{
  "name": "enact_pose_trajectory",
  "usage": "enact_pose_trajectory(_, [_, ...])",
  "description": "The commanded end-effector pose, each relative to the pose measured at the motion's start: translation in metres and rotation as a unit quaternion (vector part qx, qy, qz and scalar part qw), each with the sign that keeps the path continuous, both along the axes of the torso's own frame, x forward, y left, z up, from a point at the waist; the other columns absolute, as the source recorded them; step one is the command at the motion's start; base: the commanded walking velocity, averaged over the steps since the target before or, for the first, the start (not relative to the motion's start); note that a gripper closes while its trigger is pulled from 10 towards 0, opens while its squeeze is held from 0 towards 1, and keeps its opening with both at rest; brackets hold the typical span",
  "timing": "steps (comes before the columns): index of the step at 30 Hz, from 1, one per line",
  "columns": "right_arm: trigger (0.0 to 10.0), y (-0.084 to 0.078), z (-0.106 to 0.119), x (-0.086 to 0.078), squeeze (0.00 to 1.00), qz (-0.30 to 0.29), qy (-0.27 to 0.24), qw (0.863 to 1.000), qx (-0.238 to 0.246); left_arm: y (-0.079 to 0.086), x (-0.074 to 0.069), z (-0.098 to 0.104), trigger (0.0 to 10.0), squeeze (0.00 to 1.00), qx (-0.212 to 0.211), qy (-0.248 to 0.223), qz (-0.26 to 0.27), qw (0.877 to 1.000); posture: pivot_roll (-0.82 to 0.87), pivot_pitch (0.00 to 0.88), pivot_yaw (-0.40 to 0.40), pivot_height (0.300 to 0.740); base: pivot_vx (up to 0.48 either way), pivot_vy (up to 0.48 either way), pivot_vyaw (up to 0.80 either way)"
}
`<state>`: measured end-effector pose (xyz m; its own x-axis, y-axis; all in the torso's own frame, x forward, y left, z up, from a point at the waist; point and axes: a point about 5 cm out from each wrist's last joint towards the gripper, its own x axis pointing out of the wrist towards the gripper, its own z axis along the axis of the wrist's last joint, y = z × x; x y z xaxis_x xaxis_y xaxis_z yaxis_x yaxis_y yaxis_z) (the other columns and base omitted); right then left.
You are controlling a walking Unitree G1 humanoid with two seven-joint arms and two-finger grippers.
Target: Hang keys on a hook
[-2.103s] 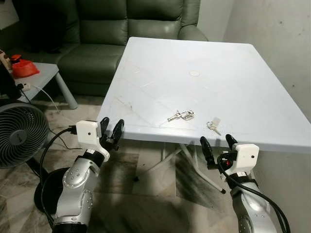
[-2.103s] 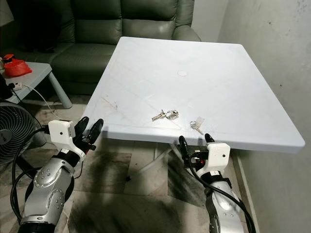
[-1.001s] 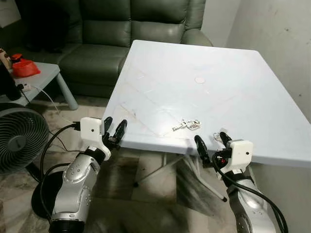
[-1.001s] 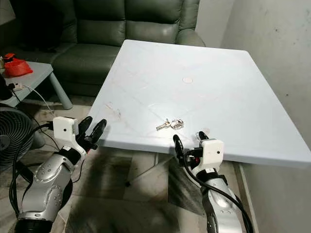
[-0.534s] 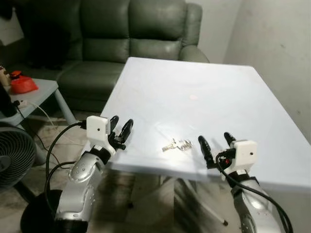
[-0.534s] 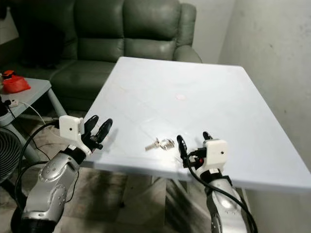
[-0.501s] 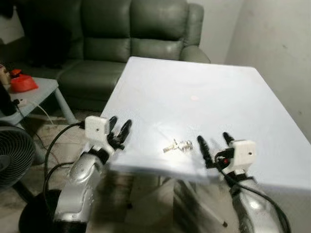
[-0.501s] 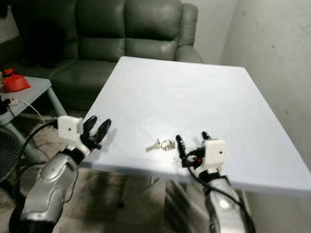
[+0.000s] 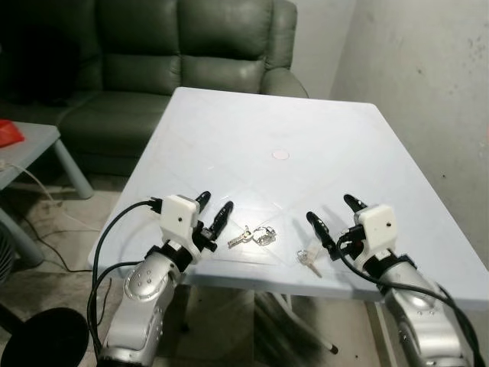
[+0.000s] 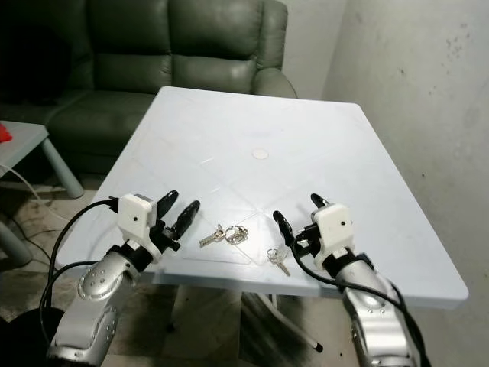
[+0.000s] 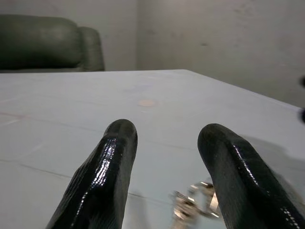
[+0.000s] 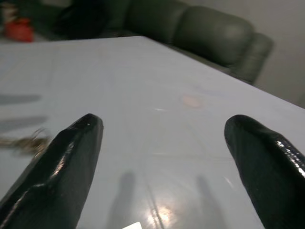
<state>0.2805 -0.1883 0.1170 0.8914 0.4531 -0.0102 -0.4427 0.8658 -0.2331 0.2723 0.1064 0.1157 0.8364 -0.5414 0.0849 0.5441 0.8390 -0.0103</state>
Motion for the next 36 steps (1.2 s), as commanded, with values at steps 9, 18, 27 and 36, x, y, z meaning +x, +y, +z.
enact_pose_trajectory(9, [10.0,0.007,-0.007,0.005,0.00,0.088,0.031,0.994,-0.063,-0.022,-0.020,-0.003,10.0,0.00,-0.005,0.009,-0.061,0.998,-0.13,0.034,-0.053,0.740,0.000,0.000,0.00])
enact_pose_trajectory(18, [10.0,0.016,-0.022,0.012,0.00,0.132,0.065,0.986,-0.079,-0.023,-0.030,-0.002,10.0,0.00,-0.009,0.009,-0.052,0.999,-0.10,0.075,-0.078,0.740,0.000,0.000,0.00])
enact_pose_trajectory(27, [7.9,0.011,-0.032,0.017,0.00,0.149,0.099,0.981,-0.071,-0.022,-0.037,-0.002,10.0,0.00,-0.007,0.014,-0.044,0.999,-0.08,0.092,-0.086,0.740,0.000,0.000,0.00])
enact_pose_trajectory(36, [9.8,-0.008,-0.031,0.016,0.00,0.170,0.121,0.977,-0.051,-0.020,-0.034,0.000,10.0,0.00,-0.006,0.013,-0.042,0.999,-0.09,0.094,-0.074,0.740,0.000,0.000,0.00])
